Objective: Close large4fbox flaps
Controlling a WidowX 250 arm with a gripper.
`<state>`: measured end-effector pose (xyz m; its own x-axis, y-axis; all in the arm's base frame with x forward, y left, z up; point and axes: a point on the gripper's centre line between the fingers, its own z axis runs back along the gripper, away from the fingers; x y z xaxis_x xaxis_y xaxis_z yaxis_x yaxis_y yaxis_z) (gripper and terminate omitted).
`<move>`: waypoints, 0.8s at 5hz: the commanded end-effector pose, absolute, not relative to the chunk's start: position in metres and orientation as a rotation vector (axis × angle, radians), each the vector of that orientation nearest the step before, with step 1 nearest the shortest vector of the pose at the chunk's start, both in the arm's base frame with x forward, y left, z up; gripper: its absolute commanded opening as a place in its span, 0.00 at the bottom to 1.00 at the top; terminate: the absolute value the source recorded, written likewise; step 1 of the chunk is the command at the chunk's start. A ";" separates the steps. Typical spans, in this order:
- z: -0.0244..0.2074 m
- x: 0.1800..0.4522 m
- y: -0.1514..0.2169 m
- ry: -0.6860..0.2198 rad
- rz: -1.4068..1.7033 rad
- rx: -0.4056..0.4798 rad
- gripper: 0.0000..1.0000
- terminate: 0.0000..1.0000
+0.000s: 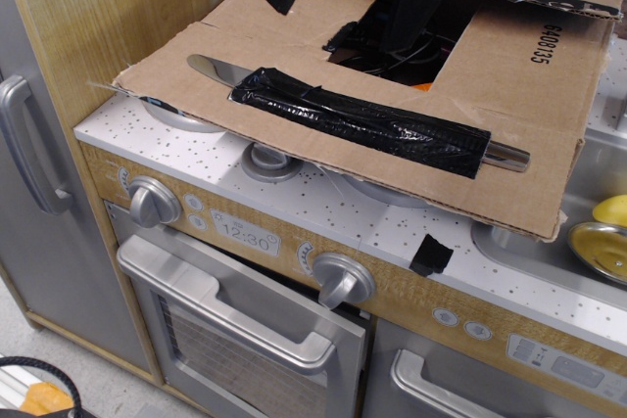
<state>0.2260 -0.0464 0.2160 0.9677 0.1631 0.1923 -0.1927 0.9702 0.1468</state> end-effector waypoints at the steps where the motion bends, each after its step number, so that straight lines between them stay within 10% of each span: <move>1: 0.216 0.226 -0.046 -0.180 0.181 0.165 1.00 0.00; 4: 0.143 0.197 -0.031 -0.284 0.218 0.013 1.00 0.00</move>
<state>0.1934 -0.0301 0.1323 0.9392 0.2214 0.2626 -0.2216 0.9747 -0.0290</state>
